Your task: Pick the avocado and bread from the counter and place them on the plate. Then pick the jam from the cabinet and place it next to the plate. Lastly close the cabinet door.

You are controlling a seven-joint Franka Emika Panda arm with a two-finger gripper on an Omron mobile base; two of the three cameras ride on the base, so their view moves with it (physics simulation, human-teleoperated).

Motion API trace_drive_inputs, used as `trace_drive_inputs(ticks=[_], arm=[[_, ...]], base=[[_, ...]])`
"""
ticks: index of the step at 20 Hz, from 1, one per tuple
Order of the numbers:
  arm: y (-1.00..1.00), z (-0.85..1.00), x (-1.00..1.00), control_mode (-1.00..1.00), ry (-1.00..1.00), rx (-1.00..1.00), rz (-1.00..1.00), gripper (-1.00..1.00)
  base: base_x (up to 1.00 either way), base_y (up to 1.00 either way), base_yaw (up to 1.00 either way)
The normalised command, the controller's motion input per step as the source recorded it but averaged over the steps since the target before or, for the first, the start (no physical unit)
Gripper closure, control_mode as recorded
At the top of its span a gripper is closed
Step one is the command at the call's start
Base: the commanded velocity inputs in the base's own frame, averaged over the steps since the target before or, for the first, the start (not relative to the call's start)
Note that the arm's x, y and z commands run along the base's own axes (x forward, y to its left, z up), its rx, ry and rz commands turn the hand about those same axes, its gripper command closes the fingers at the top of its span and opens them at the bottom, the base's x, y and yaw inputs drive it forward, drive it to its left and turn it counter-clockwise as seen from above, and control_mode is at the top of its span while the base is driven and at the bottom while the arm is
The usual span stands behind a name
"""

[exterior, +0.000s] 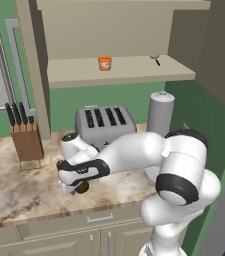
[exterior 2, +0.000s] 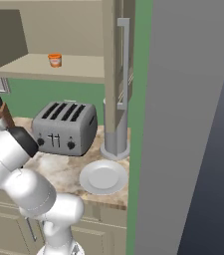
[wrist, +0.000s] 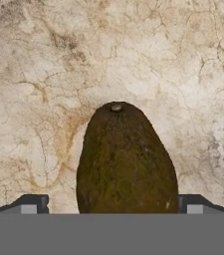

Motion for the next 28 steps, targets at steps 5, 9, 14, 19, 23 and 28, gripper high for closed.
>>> trace_drive_inputs(ticks=[5, 9, 14, 19, 23, 28], arm=[[-0.10, -0.21, -0.21, -1.00, -0.06, -0.02, 0.00, 1.00], [-0.45, -0.07, -0.19, -1.00, -0.10, 0.00, 0.00, 1.00], [-0.61, 0.09, -0.18, -1.00, -0.18, 0.00, 0.00, 1.00], [-0.50, 0.70, -0.12, -1.00, -0.17, 0.00, -0.01, 1.00], [-0.70, 0.65, -0.06, -1.00, -0.02, 0.08, -0.03, 1.00], [-0.96, 0.32, -0.13, -1.00, 0.08, 0.18, -0.03, 1.00]], base=[[0.00, 0.00, 0.00], [0.00, 0.00, 0.00], [0.00, 0.00, 0.00], [0.00, 0.00, 0.00], [0.00, 0.00, 0.00], [0.00, 0.00, 0.00]])
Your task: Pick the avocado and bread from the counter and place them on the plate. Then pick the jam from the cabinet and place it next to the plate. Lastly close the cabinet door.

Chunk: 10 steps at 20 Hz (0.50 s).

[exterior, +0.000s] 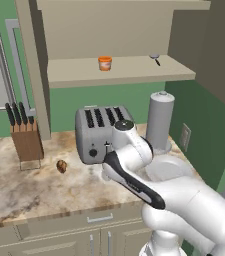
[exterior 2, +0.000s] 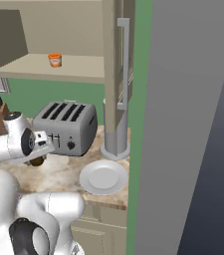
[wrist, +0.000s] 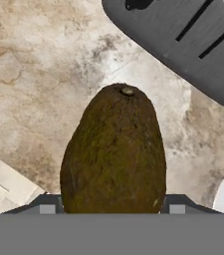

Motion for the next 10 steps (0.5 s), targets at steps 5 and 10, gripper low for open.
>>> trace_drive_inputs(ticks=[5, 10], arm=[[-0.85, 0.15, -0.01, -1.00, 0.13, 0.05, -0.13, 1.00], [-0.79, 0.02, 0.00, -1.00, 0.20, 0.03, -0.16, 1.00]], base=[[0.00, 0.00, 0.00], [0.00, 0.00, 0.00]])
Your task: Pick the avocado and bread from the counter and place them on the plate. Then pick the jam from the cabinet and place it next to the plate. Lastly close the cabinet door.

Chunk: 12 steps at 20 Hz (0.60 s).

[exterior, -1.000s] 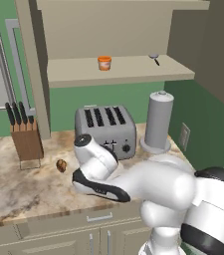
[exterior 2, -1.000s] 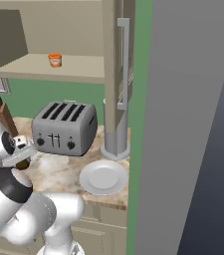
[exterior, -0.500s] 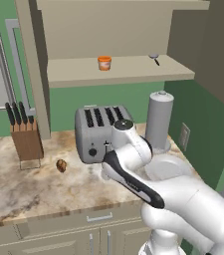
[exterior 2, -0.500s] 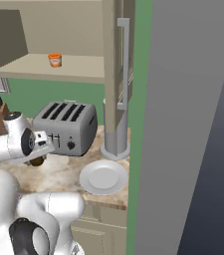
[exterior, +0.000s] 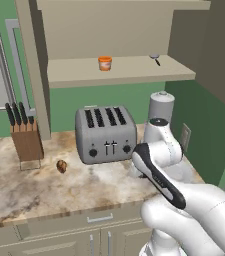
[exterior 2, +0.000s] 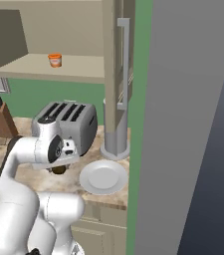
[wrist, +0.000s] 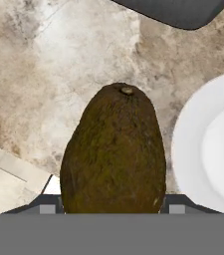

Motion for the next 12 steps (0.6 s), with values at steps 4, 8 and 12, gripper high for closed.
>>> trace_drive_inputs(ticks=[4, 8, 12], arm=[[-0.65, 0.00, 0.19, -1.00, 0.06, 0.00, -0.10, 1.00], [-0.78, -0.12, 0.25, -1.00, 0.00, 0.00, -0.07, 1.00], [-0.63, -0.22, 0.29, -1.00, 0.01, 0.00, -0.05, 1.00]], base=[[0.00, 0.00, 0.00], [0.00, 0.00, 0.00], [0.00, 0.00, 0.00]])
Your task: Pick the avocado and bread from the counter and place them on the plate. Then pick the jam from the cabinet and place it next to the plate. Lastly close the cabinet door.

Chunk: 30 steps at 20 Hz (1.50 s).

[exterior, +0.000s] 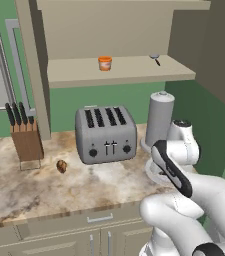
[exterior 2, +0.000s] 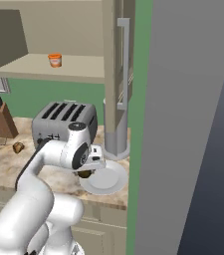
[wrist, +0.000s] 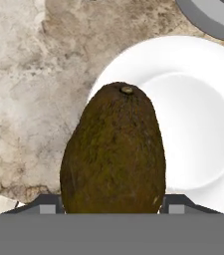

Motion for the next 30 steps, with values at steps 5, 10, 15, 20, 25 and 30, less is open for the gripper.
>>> trace_drive_inputs(ticks=[5, 10, 15, 20, 25, 30], arm=[[-0.18, -0.11, 0.56, -1.00, 0.02, 0.00, 0.00, 1.00], [-0.12, -0.02, 0.39, -1.00, 0.04, 0.00, -0.02, 1.00], [-0.31, -0.19, 0.05, -1.00, 0.06, 0.00, -0.04, 1.00], [-0.24, -0.14, 0.03, -1.00, 0.01, 0.00, -0.03, 1.00], [-0.13, -0.05, 0.01, -1.00, 0.00, 0.00, -0.03, 1.00], [-0.12, -0.13, 0.02, -1.00, 0.00, -0.02, -0.03, 1.00]], base=[[0.00, 0.00, 0.00], [0.00, 0.00, 0.00], [0.00, 0.00, 0.00], [0.00, 0.00, 0.00], [0.00, 0.00, 0.00], [0.00, 0.00, 0.00]])
